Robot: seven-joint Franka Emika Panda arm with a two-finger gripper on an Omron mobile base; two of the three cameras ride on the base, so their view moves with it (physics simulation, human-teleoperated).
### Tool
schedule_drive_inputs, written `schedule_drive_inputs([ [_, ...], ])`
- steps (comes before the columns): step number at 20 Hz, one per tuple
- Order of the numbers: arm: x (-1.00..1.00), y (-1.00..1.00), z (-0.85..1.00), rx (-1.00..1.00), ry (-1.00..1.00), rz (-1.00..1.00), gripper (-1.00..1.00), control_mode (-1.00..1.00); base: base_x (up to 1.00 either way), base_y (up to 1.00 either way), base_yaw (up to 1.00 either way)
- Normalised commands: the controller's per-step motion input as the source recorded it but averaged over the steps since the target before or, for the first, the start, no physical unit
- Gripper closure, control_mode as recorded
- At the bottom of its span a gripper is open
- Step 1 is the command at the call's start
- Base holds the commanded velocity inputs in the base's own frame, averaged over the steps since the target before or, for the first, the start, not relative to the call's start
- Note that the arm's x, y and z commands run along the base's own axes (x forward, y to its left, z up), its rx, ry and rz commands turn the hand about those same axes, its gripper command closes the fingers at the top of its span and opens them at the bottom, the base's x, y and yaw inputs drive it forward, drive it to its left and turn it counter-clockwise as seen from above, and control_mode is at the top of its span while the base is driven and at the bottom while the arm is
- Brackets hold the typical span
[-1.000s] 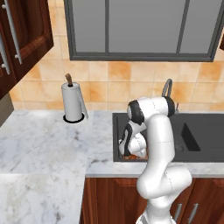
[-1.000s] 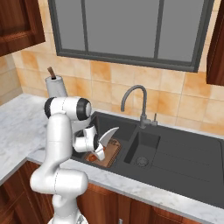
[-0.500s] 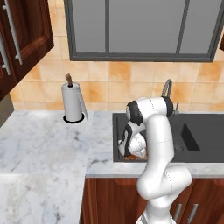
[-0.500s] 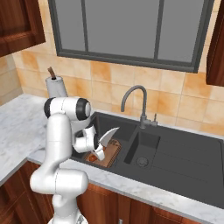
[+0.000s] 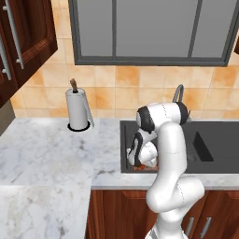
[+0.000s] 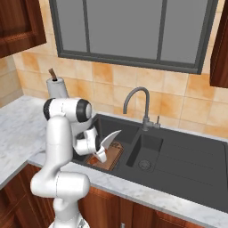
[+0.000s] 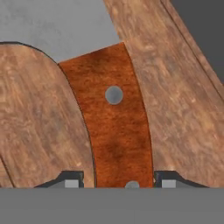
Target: Move the cutting board and knife to the sink. Then move spray from the shelves to the counter.
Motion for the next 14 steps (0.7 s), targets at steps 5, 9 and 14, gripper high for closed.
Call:
schedule_drive_inputs([
  [5,-0.13,0.00,0.41,-0.02,0.00,0.00,-1.00,-1.00,0.00,0.00,0.00],
  [9,-0.10,-0.01,0.45,-0.03,0.00,0.00,-1.00,-1.00,0.00,0.00,0.00],
  [14,-0.20,-0.03,0.48,-0.05,0.00,0.00,-1.00,-1.00,0.00,0.00,0.00],
])
